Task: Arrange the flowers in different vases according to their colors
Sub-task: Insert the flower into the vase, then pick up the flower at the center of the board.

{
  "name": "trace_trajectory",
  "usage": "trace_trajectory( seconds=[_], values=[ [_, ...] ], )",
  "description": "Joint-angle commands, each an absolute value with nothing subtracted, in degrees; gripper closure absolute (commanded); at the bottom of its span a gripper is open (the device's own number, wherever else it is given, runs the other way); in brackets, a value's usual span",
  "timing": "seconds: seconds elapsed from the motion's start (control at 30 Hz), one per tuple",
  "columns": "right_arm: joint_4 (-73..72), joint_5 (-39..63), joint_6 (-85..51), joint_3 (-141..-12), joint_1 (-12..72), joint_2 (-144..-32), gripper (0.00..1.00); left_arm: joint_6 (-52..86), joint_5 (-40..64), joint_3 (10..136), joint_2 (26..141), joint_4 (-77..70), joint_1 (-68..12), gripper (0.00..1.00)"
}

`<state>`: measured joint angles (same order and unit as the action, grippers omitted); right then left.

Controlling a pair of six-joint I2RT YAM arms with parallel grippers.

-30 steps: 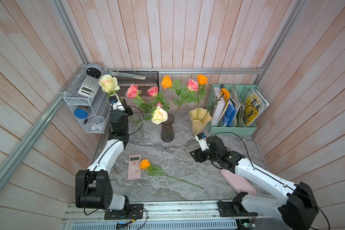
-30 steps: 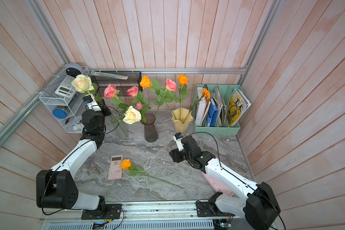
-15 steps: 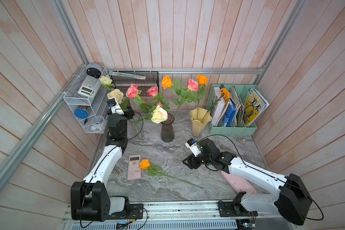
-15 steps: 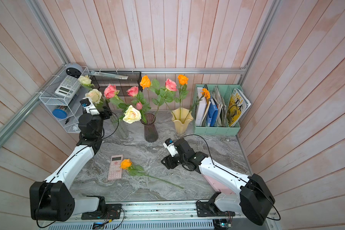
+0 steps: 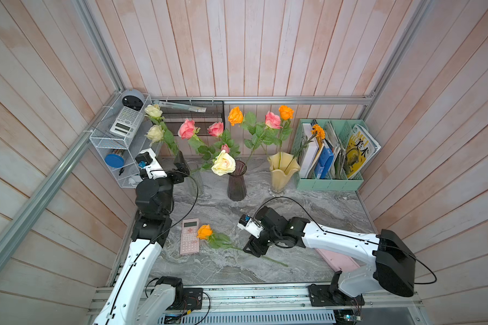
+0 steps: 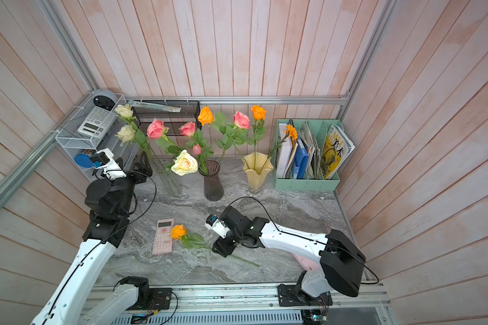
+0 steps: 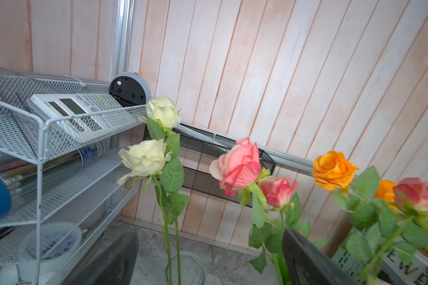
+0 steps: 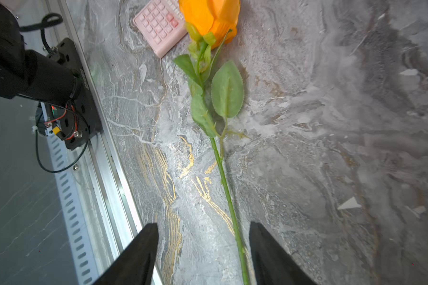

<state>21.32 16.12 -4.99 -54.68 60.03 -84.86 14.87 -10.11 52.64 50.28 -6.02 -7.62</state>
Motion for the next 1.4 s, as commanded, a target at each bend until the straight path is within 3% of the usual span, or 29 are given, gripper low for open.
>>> trace_trajectory(
  seconds=[0.0,0.4,0.7,0.8,1.27,1.37],
  values=[
    [25.6,12.9,-2.3,-57.6,61.9,-87.8,0.35,20.2,-10.2,50.2,46.4,4.8,-9.7,0.03],
    [29.9,8.1,0.0,-64.4,66.2,-99.4,0.38,33.8,-18.1,40.2,35.3,24.5,-17.7,0.03],
    [35.2,1.9,0.6,-70.6,66.9,-107.2,0.47,39.3,-20.1,32.6,28.2,31.5,-20.9,0.03],
    [34.7,1.9,0.4,-71.0,66.9,-108.5,0.53,39.5,-20.3,32.0,27.0,33.1,-21.2,0.03],
    [31.6,1.2,-0.6,-68.9,68.4,-111.3,1.0,38.1,-19.9,31.9,28.5,30.7,-21.2,0.03],
    [31.6,-0.5,-0.9,-68.8,68.6,-111.0,1.0,37.8,-19.8,32.0,28.7,30.2,-21.3,0.03]
  ],
)
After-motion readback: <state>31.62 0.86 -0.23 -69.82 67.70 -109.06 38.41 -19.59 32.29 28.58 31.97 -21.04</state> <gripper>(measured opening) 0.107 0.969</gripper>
